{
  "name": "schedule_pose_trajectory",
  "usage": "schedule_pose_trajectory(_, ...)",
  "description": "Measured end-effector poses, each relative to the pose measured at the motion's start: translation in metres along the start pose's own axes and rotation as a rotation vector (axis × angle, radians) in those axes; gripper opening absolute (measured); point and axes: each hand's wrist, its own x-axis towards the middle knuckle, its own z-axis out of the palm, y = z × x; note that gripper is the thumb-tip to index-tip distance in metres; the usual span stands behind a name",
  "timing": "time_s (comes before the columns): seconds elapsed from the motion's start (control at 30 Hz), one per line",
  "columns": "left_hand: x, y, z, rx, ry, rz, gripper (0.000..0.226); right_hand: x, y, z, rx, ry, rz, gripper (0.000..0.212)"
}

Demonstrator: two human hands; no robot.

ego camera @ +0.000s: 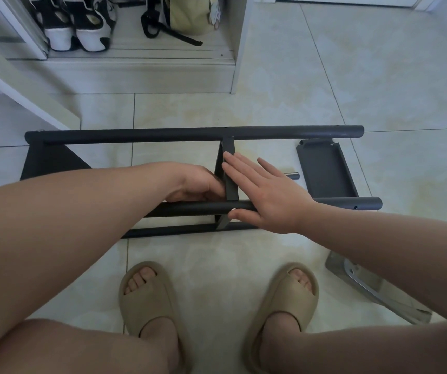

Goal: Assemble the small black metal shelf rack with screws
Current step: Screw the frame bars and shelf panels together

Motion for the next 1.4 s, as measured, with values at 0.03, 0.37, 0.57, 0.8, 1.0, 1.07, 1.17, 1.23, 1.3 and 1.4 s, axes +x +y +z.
schedule_pose_trajectory(0.03, -0.0001, 0.0004, -0.0001, 0.000, 0.001, -0.002, 0.017, 0.0000, 0.0000, -0.0001, 0.001, 0.000, -0.001, 0.089)
schedule_pose_trajectory(0.37, -0.0014, 0.0005, 0.0016, -0.036, -0.020, 0.017, 0.023, 0.0003, 0.0005, 0.0004, -0.013, -0.004, -0.002, 0.089)
schedule_pose_trajectory(0.57, -0.0011, -0.0009, -0.0006, -0.032, -0.072, -0.013, 0.025, 0.0003, 0.0006, 0.0010, -0.013, 0.002, -0.006, 0.088)
schedule_pose_trajectory(0.8, -0.0007, 0.0011, 0.0011, 0.022, -0.006, -0.039, 0.014, 0.0001, 0.0007, 0.0022, -0.012, 0.009, -0.008, 0.087)
schedule_pose_trajectory(1.0, -0.0029, 0.0047, 0.0016, -0.007, -0.029, -0.032, 0.016, -0.0002, 0.0004, 0.0022, -0.024, 0.015, -0.009, 0.087)
schedule_pose_trajectory(1.07, -0.0035, 0.0048, 0.0020, -0.012, -0.039, -0.021, 0.017, -0.0004, 0.0000, 0.0021, -0.036, 0.012, -0.008, 0.087)
schedule_pose_trajectory(1.17, -0.0044, 0.0034, 0.0024, -0.016, -0.034, -0.003, 0.020, -0.0001, -0.0008, 0.0021, -0.045, 0.010, -0.003, 0.087)
schedule_pose_trajectory(1.23, -0.0042, 0.0021, 0.0031, -0.022, -0.020, 0.012, 0.021, -0.0001, -0.0012, 0.0020, -0.057, 0.010, -0.002, 0.087)
schedule_pose_trajectory(1.3, -0.0035, 0.0007, 0.0035, -0.035, -0.008, 0.028, 0.023, -0.0003, -0.0014, 0.0021, -0.067, 0.011, -0.002, 0.087)
schedule_pose_trajectory(1.4, -0.0025, -0.0016, 0.0023, -0.065, -0.016, 0.031, 0.023, -0.0005, -0.0013, 0.0020, -0.069, 0.019, -0.004, 0.087)
